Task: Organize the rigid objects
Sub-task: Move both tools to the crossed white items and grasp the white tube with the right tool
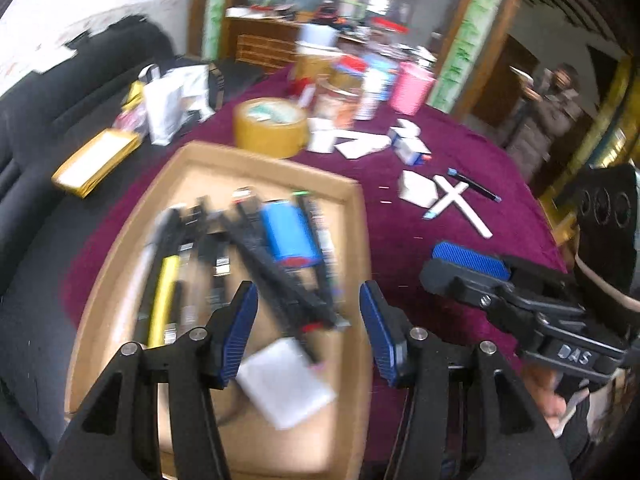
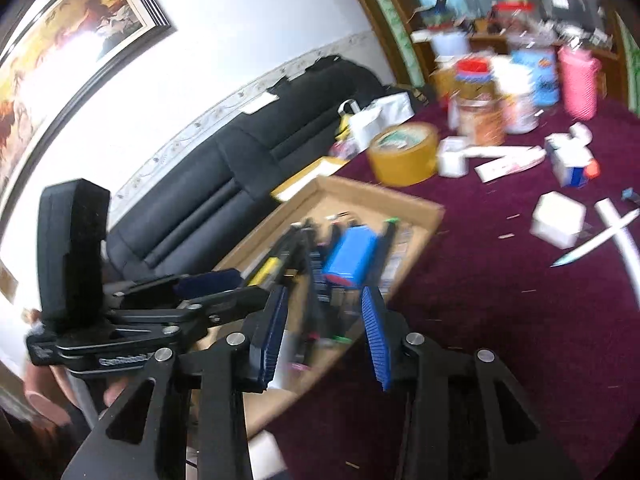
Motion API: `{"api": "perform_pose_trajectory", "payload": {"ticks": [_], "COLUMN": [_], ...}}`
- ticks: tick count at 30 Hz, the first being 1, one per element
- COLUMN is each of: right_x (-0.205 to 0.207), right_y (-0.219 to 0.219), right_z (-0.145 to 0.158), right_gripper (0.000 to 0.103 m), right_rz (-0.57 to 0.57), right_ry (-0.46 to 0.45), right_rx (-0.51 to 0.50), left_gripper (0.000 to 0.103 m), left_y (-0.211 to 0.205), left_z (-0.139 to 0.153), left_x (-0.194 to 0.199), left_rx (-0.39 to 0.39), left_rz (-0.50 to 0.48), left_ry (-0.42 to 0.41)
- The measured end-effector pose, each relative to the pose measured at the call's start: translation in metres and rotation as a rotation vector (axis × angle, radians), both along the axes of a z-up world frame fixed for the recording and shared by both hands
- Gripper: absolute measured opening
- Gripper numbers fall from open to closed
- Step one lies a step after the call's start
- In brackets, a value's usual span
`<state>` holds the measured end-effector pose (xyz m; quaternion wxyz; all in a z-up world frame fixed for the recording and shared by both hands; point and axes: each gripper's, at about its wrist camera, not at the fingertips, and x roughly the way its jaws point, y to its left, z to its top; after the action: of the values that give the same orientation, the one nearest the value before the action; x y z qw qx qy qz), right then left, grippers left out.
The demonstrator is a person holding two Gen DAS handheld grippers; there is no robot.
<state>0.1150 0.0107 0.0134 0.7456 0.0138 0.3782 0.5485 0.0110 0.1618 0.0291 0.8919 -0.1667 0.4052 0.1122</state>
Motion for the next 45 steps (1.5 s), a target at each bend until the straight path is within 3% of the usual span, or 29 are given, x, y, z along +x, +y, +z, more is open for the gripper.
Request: {"api": "perform_pose_trajectory", "payload": {"ticks": [5,11,15,16,18,23,33,36,42,45], "right_x": [0.036,0.116,0.172,0.178,0.183,0.197,0.209,0.203,0.198,0.202], "right_y": [-0.045,-0.086,-0.118,-0.123,-0.129,-0.137,-0.127,-0.112,-0.104,-0.115], "right_z": [0.004,-0.014,-0.032,-0.035,-0.040,-0.054,-0.074,-0.080,-0.084,-0.080], "right_gripper": [0.035,0.035,0.034,0.034,0.034,0.034,0.033,0.028,0.012,0.012], "right_rz": [-0.078,-0.193,-0.305,-0.325,-0.364,-0.334,-0.403,-0.420,-0.387,-0.375], "right_ry": [-0.058,-0.041,0.111,0.114,0.047,0.084,0.076,0.062,0.063,0.120], "right_rx": [-0.050,-0.134,-0.065,-0.065,-0.110,-0.115,-0.160,-0.210,-0.299,-0.237], "left_gripper": [0.052,0.052,0.052,0.052,0.052,0.051,0.051,0.051,0.051,0.051], "left_y": [-0.047,-0.077,-0.094,-0.099,-0.108,-0.127,-0.131,-0.125,-0.127,-0.133], "left_z": [0.008,0.005,-0.001,-0.002,-0.007,-0.017,-0.038,-0.052,-0.064,-0.067], "left_x": [0.033,0.063,0.086,0.092,0.107,0.151,0.198,0.221,0.243,0.245], "left_rx": [0.034,0.023,0.026,0.027,0.019,-0.009,-0.034,-0.096,-0.069,-0.053], "left_rz": [-0.101,-0.156,-0.188,-0.195,-0.208,-0.266,-0.307,-0.304,-0.294,-0.294], "left_ry": [0.007,0.040,0.061,0.063,0.073,0.109,0.175,0.208,0.224,0.237]}}
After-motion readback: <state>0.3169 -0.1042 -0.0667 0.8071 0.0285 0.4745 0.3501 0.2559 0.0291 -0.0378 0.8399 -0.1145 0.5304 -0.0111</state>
